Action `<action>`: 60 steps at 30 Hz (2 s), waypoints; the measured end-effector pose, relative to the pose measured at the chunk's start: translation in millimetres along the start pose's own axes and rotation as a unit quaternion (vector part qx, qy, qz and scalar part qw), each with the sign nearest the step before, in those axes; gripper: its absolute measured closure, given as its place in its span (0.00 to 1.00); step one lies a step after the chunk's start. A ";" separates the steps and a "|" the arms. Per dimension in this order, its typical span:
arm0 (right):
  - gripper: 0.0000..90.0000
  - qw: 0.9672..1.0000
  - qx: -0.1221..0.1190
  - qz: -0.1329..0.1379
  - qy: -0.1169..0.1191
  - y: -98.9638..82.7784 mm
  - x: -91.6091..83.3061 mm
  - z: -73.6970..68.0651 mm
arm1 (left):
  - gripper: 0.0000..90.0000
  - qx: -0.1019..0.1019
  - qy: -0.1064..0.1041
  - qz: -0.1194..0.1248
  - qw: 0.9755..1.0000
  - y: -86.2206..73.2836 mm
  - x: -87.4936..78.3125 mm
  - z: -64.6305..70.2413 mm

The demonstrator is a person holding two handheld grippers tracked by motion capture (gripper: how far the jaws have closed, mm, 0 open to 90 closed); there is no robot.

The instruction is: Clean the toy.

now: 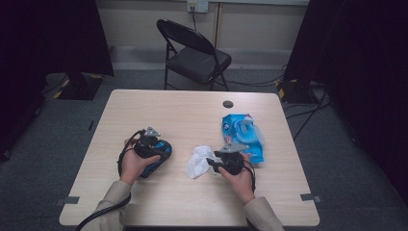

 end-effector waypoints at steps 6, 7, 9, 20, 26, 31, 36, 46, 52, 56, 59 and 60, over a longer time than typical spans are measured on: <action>0.52 1.000 -0.008 0.001 0.007 3.3 -4.5 -4.3 | 0.23 0.003 -0.002 0.006 1.000 -2.6 -9.9 0.3; 0.51 1.000 -0.010 0.000 0.006 3.7 -5.3 -4.7 | 0.23 0.001 -0.005 0.006 1.000 -3.1 -11.4 1.0; 0.48 1.000 -0.010 -0.003 0.008 4.2 -6.4 -4.8 | 0.23 0.004 -0.008 0.005 1.000 -4.0 -15.0 2.1; 0.36 1.000 -0.014 -0.007 0.023 6.0 -16.5 -7.2 | 0.19 0.015 -0.012 0.020 1.000 -11.1 -36.0 7.0; 0.27 0.999 -0.024 -0.018 0.029 4.6 -19.8 -11.7 | 0.18 0.001 -0.022 0.032 0.999 -19.3 -46.7 8.9; 0.23 0.999 -0.028 -0.019 0.040 3.0 -25.1 -14.5 | 0.18 -0.002 -0.034 0.037 0.999 -28.0 -57.9 8.9; 0.21 0.998 -0.037 -0.022 0.047 1.4 -30.8 -17.4 | 0.18 0.007 -0.028 0.036 0.999 -36.8 -65.3 8.2; 0.17 0.996 -0.042 -0.020 0.070 -5.3 -41.0 -21.8 | 0.18 0.008 -0.034 0.027 0.999 -57.3 -76.4 4.6; 0.17 0.996 -0.044 -0.023 0.077 -10.0 -44.3 -19.8 | 0.18 0.007 -0.038 0.031 0.999 -64.6 -83.4 4.4; 0.17 0.996 -0.045 -0.022 0.080 -11.8 -46.9 -20.1 | 0.18 0.004 -0.039 0.032 0.999 -69.5 -85.5 3.5; 0.16 0.995 -0.044 -0.021 0.082 -13.3 -49.3 -19.5 | 0.18 0.001 -0.040 0.033 0.999 -72.8 -87.1 2.5; 0.16 0.995 -0.044 -0.022 0.085 -14.1 -50.0 -19.6 | 0.18 0.000 -0.040 0.034 0.999 -74.0 -87.8 2.3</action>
Point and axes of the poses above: each handheld gripper's, and its own axes: x roughly forward along the jaws, y roughly out of its top, z roughly to its right, the point moved 6 cm from there along x, roughly forward along the jaws, and after that the axes turned 12 degrees about -z, right-handed, at the moved point
